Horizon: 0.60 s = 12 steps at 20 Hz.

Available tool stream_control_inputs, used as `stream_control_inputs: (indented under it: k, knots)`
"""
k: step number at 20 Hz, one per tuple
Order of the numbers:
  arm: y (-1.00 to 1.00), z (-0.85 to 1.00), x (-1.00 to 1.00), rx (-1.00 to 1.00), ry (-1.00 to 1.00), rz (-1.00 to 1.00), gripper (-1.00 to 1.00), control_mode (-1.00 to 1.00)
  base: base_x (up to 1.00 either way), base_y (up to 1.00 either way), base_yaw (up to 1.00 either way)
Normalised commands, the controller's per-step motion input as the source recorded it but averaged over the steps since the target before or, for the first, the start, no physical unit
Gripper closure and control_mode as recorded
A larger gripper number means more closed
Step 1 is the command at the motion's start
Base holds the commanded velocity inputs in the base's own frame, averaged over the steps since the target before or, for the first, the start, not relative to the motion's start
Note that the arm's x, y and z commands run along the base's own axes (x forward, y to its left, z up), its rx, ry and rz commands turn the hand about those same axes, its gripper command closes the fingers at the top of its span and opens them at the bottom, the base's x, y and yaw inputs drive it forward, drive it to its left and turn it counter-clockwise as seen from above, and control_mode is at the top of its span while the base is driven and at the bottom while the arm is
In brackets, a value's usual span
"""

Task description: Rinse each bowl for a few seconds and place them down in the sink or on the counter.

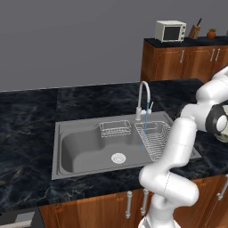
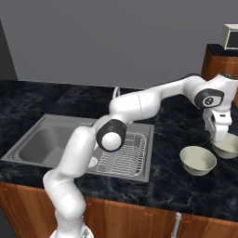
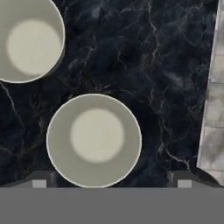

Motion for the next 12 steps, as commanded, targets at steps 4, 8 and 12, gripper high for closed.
stream_control_inputs:
  k: [4, 8, 12]
  knots:
    - [0.46, -0.41, -0.35, -0.02, 0.11, -0.18, -1.00, -1.00, 0.00, 0.00, 0.00]
    - [0.45, -0.40, -0.23, -0.01, 0.11, -0.18, -1.00, -1.00, 0.00, 0.00, 0.00]
    - [0.07, -0.16, 0.06, -0.02, 0.06, -0.17, -1.00, -1.00, 0.00, 0.00, 0.00]
